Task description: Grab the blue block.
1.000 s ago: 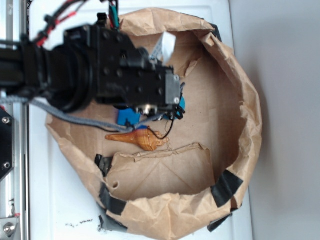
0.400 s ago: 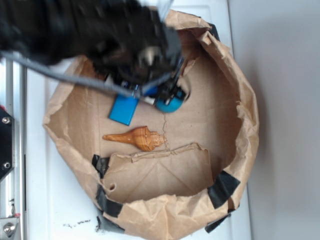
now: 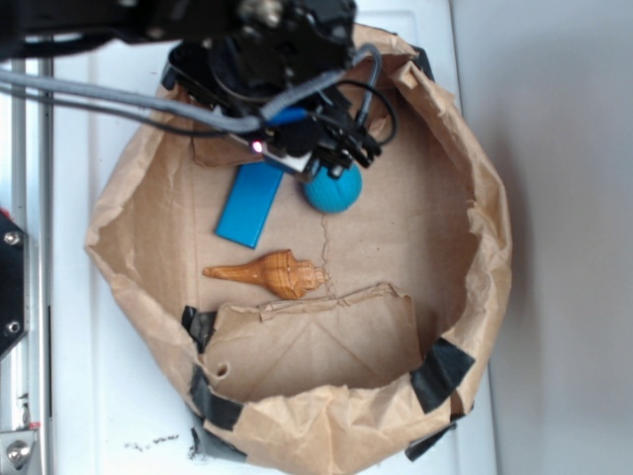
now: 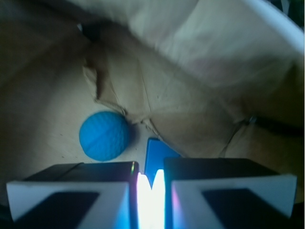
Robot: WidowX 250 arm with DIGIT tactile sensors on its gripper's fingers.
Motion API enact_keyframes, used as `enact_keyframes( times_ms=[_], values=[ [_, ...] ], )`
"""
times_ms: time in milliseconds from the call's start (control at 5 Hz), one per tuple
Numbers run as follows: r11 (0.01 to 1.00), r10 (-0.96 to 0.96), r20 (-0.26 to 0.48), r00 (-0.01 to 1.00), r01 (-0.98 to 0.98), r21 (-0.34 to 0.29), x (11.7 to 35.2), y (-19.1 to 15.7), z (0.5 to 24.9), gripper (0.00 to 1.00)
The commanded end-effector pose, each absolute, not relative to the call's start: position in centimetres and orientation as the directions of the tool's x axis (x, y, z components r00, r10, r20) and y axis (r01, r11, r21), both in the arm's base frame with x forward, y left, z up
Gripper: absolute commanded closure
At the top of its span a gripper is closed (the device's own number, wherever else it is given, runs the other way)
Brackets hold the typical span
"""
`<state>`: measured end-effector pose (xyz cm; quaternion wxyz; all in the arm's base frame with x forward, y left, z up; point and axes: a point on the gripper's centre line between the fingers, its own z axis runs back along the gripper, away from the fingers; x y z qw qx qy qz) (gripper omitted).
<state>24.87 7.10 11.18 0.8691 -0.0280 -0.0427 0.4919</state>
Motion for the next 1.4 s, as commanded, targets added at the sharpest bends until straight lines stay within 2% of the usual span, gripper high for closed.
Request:
enact_keyframes(
  times_ms=[0,200,400,600,800,1200],
  values=[
    [0.66,0.735,0.194,0.65,-0.751,0.014,24.9,6.0,12.7,0.0],
    [0.637,0.763,0.176,0.622,-0.769,-0.044,24.8,5.8,11.3,0.0],
    [0.633,0.771,0.134,0.623,-0.773,-0.05,24.9,5.9,9.1,0.0],
    [0.582,0.809,0.121,0.575,-0.813,-0.023,24.4,5.5,7.2,0.0],
    [0.532,0.846,0.062,0.53,-0.846,-0.03,24.2,5.5,5.7,0.0],
    [0.527,0.849,0.053,0.526,-0.849,-0.029,24.3,7.3,3.7,0.0]
  ],
)
